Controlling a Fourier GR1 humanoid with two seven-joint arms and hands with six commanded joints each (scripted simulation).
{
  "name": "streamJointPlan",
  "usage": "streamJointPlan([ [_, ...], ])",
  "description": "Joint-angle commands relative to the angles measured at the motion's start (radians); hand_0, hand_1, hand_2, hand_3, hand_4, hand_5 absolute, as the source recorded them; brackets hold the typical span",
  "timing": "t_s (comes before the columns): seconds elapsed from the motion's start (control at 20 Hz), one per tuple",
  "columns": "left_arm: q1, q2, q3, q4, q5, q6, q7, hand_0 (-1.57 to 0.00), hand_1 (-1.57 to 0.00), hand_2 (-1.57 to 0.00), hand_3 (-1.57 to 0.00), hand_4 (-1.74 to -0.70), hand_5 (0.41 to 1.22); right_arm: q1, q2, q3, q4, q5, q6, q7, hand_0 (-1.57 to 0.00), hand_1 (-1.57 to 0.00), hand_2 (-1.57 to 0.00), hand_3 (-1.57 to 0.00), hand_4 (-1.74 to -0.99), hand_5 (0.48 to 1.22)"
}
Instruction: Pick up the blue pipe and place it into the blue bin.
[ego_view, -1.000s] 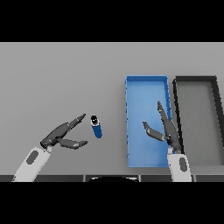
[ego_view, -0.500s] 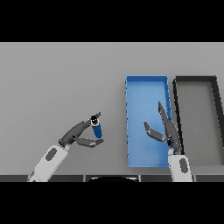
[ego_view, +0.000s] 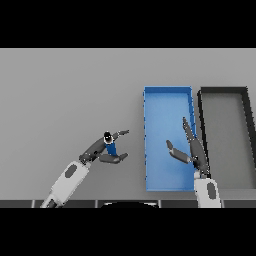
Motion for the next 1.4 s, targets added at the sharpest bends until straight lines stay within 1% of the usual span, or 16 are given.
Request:
streamJointPlan([
  [0.0, 0.004, -0.013, 0.002, 0.004, 0.018, -0.007, 0.015, -0.09, -0.25, -0.39, -0.47, -1.31, 0.73, -0.006, 0.0, -0.006, 0.012, -0.005, 0.0, 0.006, 0.0, 0.0, 0.0, 0.0, -1.319, 0.663],
  [0.05, 0.016, -0.021, 0.009, 0.001, 0.037, -0.009, 0.015, -0.34, -0.5, -0.63, -0.69, -1.39, 0.828, -0.01, 0.002, -0.006, 0.022, -0.005, 0.001, 0.0, 0.0, 0.0, 0.0, 0.0, -1.322, 0.666],
  [0.1, 0.01, -0.028, 0.015, 0.011, 0.046, -0.012, 0.013, -0.59, -0.71, -0.82, -0.84, -1.45, 0.906, -0.014, 0.002, -0.002, 0.024, 0.004, -0.002, -0.002, 0.0, 0.0, 0.0, 0.0, -1.319, 0.666],
  [0.15, 0.019, -0.035, 0.008, 0.002, 0.043, -0.02, 0.003, -0.78, -0.89, -0.97, -0.98, -1.51, 0.969, -0.015, -0.002, -0.004, 0.026, 0.008, -0.004, -0.004, 0.0, 0.0, 0.0, 0.0, -1.313, 0.665],
  [0.2, 0.021, -0.038, 0.009, -0.005, 0.044, -0.023, 0.014, -0.94, -1.02, -1.09, -1.1, -1.55, 1.02, -0.018, -0.001, 0.0, 0.029, 0.015, -0.005, 0.0, 0.0, 0.0, 0.0, 0.0, -1.309, 0.664],
  [0.3, 0.028, -0.039, -0.009, -0.018, 0.025, -0.009, 0.017, -1.17, -1.22, -1.26, -1.25, -1.62, 1.092, -0.01, 0.002, 0.005, 0.024, 0.011, 0.001, -0.013, 0.0, 0.0, 0.0, 0.0, -1.307, 0.666],
  [0.35, 0.037, -0.037, -0.02, -0.02, 0.01, 0.004, -0.02, -1.25, -1.29, -1.32, -1.31, -1.64, 1.118, -0.009, 0.004, 0.008, 0.022, 0.018, -0.004, -0.002, 0.0, 0.0, 0.0, 0.0, -1.302, 0.666],
  [0.4, 0.036, -0.04, -0.022, -0.022, 0.007, 0.014, -0.016, -1.31, -1.35, -1.37, -1.35, -1.66, 1.139, -0.016, 0.003, 0.009, 0.026, 0.024, -0.007, 0.001, 0.0, 0.0, 0.0, 0.0, -1.294, 0.666],
  [0.6, 0.025, -0.044, -0.025, -0.099, 0.027, 0.02, -0.028, -1.47, -1.48, -1.49, -1.43, -1.7, 1.187, -0.026, -0.003, -0.002, 0.039, 0.014, -0.003, 0.003, 0.0, 0.0, 0.0, 0.0, -1.279, 0.656],
  [0.7, 0.005, -0.062, -0.026, -0.116, 0.029, 0.025, -0.029, -1.5, -1.51, -1.52, -1.45, -1.71, 1.199, -0.03, 0.005, 0.004, 0.045, 0.023, -0.01, -0.018, 0.0, 0.0, 0.0, 0.0, -1.28, 0.66],
  [0.75, 0.003, -0.072, -0.031, -0.129, 0.03, 0.022, -0.047, -1.52, -1.52, -1.53, -1.45, -1.71, 1.204, -0.023, 0.004, 0.006, 0.042, 0.028, -0.01, -0.029, 0.0, 0.0, 0.0, 0.0, -1.28, 0.663],
  [0.8, -0.01, -0.078, -0.03, -0.146, 0.038, 0.019, -0.045, -1.53, -1.53, -1.54, -1.45, -1.72, 1.207, -0.03, 0.0, 0.005, 0.042, 0.039, -0.018, -0.013, 0.0, 0.0, 0.0, 0.0, -1.275, 0.666],
  [1.05, -0.055, -0.073, -0.034, -0.237, 0.065, 0.007, 0.047, -1.56, -1.56, -1.56, -1.45, -1.72, 1.216, -0.028, -0.008, 0.007, 0.05, 0.057, -0.023, -0.012, 0.0, 0.0, 0.0, 0.0, -1.272, 0.684],
  [1.1, -0.053, -0.069, -0.035, -0.25, 0.072, 0.003, 0.055, -1.56, -1.56, -1.56, -1.45, -1.72, 1.217, -0.03, -0.006, 0.005, 0.062, 0.05, -0.018, -0.024, 0.0, 0.0, 0.0, 0.0, -1.274, 0.686],
  [1.2, -0.056, -0.075, -0.044, -0.263, 0.067, 0.011, 0.086, -1.56, -1.56, -1.57, -1.44, -1.73, 1.219, -0.027, -0.014, -0.003, 0.044, 0.033, -0.009, -0.049, 0.0, 0.0, 0.0, 0.0, -1.273, 0.688],
  [1.35, -0.069, -0.07, -0.04, -0.273, 0.074, 0.013, 0.142, -1.57, -1.57, -1.57, -1.44, -1.73, 1.219, -0.044, -0.028, -0.006, 0.05, 0.019, 0.014, -0.032, 0.0, 0.0, 0.0, 0.0, -1.269, 0.688],
])
